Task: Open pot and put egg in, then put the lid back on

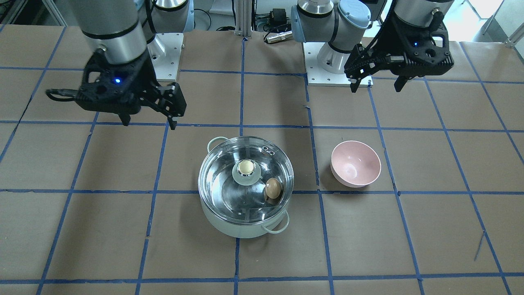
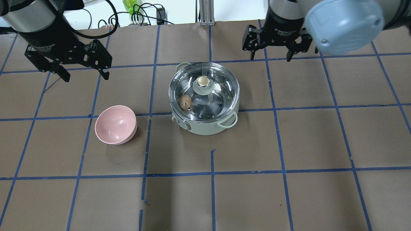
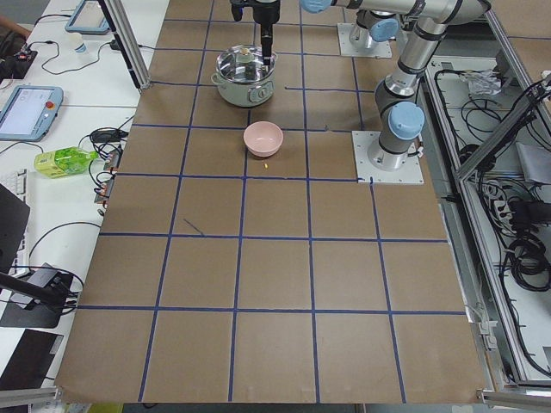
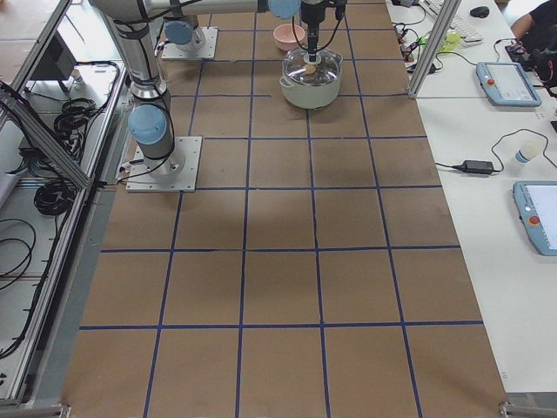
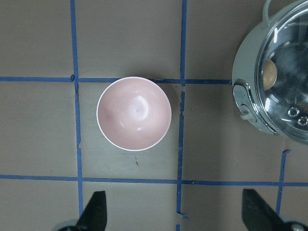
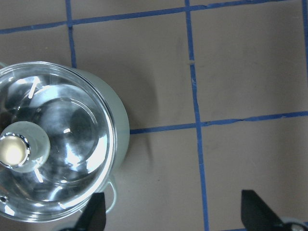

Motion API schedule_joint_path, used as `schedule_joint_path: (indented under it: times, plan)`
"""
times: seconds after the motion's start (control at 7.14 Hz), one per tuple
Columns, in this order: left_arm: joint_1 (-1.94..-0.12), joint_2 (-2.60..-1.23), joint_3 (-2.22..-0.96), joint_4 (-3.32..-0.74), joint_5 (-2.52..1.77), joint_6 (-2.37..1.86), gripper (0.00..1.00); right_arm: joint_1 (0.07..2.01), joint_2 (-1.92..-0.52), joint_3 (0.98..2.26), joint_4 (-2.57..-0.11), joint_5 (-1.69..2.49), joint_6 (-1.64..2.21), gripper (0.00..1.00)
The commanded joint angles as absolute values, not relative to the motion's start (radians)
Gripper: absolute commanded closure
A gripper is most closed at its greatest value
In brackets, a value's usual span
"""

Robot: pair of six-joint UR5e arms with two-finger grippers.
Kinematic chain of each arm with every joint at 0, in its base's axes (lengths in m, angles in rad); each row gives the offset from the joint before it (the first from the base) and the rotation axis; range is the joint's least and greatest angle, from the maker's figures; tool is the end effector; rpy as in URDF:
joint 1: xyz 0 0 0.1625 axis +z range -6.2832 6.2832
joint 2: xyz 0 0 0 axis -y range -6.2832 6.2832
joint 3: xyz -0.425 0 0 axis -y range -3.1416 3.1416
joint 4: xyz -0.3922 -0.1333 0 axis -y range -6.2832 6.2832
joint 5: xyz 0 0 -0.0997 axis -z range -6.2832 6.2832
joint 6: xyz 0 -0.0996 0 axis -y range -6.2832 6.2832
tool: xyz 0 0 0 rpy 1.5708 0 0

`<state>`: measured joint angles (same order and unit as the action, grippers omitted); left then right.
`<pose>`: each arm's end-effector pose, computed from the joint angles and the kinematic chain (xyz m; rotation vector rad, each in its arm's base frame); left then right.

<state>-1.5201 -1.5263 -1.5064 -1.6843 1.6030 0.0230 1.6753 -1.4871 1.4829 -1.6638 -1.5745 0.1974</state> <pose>-0.1061 -0.4762 0.5297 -0.0429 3.1093 0.0090 0.1882 -0.5198 0.4982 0.1455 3.1236 -0.1512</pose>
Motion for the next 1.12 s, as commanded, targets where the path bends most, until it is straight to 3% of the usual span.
schedule_joint_path:
  times: [0.0, 0.98]
  plan:
    - [-1.52, -1.526, -1.506, -1.684, 1.603, 0.023, 0.0, 1.617, -1.531, 1.485, -1.605, -1.574, 0.144, 0.0]
    - [-1.522, -1.525, -1.52, -1.684, 1.601, 0.023, 0.0, 1.628, -1.532, 1.489, -1.606, -1.571, 0.144, 0.0]
